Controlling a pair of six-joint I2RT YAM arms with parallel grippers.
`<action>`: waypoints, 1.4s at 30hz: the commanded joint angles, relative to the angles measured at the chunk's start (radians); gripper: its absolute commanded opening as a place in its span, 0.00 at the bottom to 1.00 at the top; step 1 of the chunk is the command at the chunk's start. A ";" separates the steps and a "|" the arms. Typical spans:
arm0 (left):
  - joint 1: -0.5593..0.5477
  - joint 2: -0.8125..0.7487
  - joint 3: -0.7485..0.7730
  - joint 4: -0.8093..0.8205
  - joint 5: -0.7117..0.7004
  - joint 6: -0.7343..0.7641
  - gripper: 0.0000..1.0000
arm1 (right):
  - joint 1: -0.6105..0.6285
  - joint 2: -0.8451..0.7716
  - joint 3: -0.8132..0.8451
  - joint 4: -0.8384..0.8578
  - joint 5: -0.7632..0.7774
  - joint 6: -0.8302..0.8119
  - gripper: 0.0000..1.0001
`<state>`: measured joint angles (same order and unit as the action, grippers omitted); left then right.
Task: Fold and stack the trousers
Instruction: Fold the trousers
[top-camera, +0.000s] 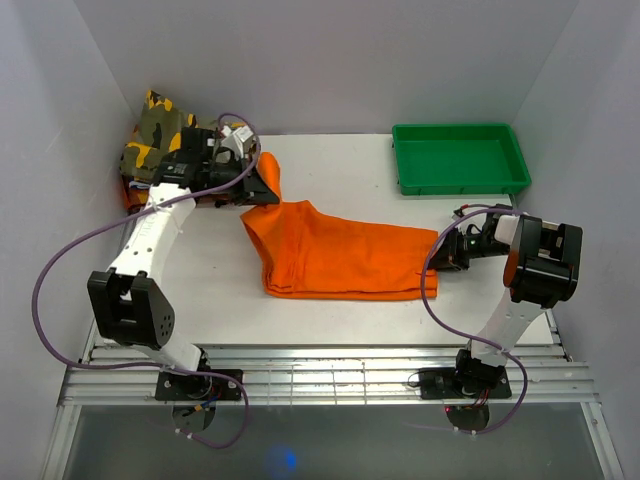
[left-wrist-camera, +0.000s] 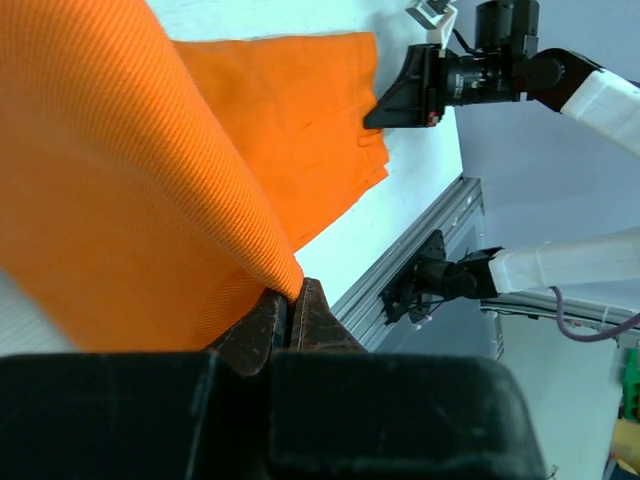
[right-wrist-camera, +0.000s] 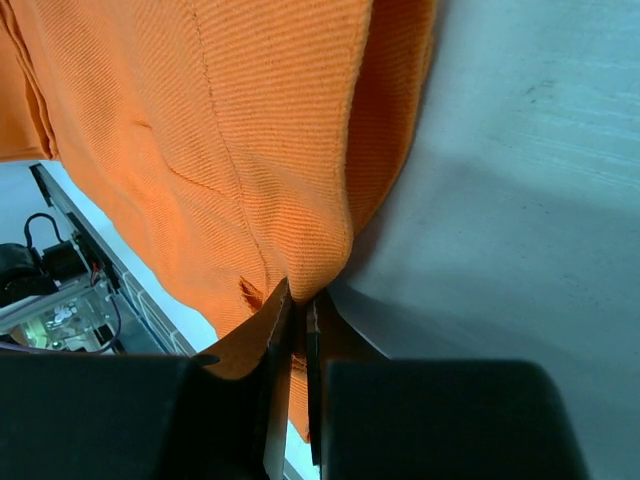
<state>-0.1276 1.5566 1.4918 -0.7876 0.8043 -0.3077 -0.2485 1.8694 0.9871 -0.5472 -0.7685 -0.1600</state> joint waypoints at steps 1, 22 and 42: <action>-0.111 0.029 0.058 0.134 -0.057 -0.178 0.00 | 0.014 0.025 -0.041 0.049 0.038 0.000 0.08; -0.609 0.480 0.254 0.458 -0.201 -0.576 0.00 | 0.051 0.025 -0.090 0.119 -0.045 0.070 0.08; -0.753 0.619 0.378 0.438 -0.341 -0.637 0.00 | 0.077 0.004 -0.110 0.147 -0.040 0.093 0.08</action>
<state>-0.8513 2.1880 1.8065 -0.3759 0.4656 -0.9161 -0.1959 1.8709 0.9047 -0.4305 -0.8715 -0.0540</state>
